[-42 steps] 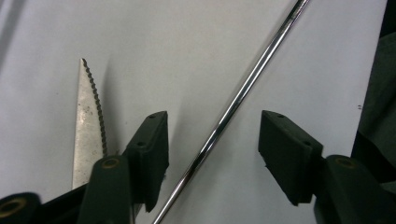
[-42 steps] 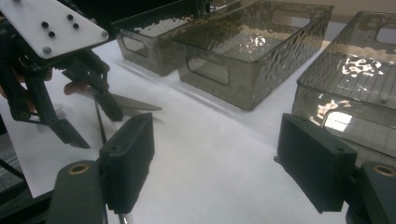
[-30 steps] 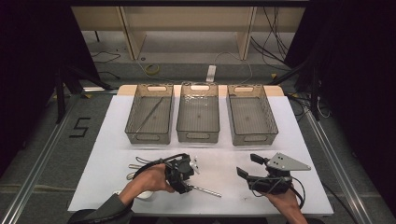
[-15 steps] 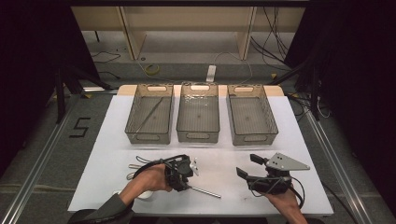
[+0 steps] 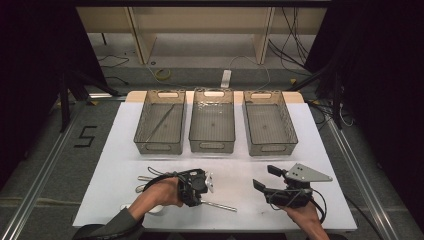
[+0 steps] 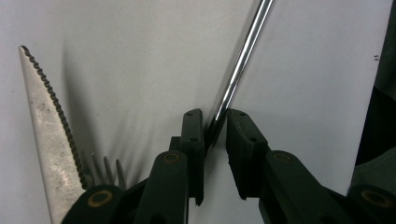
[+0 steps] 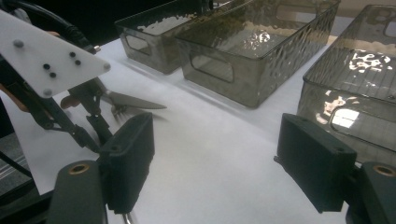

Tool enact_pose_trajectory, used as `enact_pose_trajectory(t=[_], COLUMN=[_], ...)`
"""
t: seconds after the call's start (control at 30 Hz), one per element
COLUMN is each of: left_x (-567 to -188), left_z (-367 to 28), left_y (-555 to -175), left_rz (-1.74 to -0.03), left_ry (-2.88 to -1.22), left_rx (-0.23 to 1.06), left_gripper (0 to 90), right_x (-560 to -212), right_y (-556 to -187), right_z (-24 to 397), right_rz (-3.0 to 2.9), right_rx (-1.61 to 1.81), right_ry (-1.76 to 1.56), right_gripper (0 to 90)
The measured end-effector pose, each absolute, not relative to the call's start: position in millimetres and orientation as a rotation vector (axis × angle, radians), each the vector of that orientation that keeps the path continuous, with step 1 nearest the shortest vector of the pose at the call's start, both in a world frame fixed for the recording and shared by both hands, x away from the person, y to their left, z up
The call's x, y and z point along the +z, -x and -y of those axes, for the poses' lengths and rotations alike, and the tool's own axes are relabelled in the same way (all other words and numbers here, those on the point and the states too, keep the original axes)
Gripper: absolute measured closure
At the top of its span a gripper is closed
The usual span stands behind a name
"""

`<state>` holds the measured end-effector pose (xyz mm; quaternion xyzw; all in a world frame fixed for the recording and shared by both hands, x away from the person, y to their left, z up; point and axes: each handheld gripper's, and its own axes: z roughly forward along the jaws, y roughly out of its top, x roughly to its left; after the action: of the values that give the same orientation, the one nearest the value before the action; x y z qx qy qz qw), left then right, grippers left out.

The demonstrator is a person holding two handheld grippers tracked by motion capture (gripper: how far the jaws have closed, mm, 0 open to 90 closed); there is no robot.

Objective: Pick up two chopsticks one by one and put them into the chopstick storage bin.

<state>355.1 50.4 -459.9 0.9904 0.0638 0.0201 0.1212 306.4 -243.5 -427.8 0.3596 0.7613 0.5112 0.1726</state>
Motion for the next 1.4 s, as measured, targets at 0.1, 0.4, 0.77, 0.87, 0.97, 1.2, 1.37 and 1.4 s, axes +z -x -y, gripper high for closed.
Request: enact_pose_trajectory(t=[0.1,0.4,0.77,0.87,0.97,1.2,1.37,1.4], left_x=[-460.0,-460.2,-460.0,-459.3,-456.8,-432.5,-413.0,-409.0], left_z=[-51.0,-51.1,-50.6,-50.4,-51.3,-59.2,-65.2,-67.0], left_y=[-355.4,-354.3,-352.1,-352.5,-353.6,-358.6,-363.4,-365.0], left_rz=[-0.174,-0.146,-0.109,-0.101,-0.119,-0.195,-0.266,-0.275], left_ry=[-2.891,-2.886,-2.885,-2.89,-2.889,-2.802,-2.72,-2.715], left_rx=[0.056,0.039,0.058,0.06,0.096,0.153,0.183,0.196], left_gripper=[76.7,82.8,85.1,85.1,85.1,85.1,85.1,85.1], right_x=[-427.5,-427.6,-427.1,-426.9,-426.8,-426.8,-426.9,-427.0], right_y=[-305.9,-305.6,-305.5,-305.1,-305.2,-305.6,-305.5,-305.6], right_z=[243.5,242.5,242.5,242.4,242.8,243.1,243.1,243.1], right_rz=[-2.159,-2.162,-2.164,-2.164,-2.166,-2.164,-2.164,-2.164], right_rx=[1.445,1.437,1.435,1.436,1.432,1.433,1.434,1.432], right_ry=[-1.024,-1.013,-1.011,-1.006,-1.008,-1.009,-1.011,-1.011], right_gripper=[28.3,28.4,28.4,28.4,28.3,28.3,28.4,28.3])
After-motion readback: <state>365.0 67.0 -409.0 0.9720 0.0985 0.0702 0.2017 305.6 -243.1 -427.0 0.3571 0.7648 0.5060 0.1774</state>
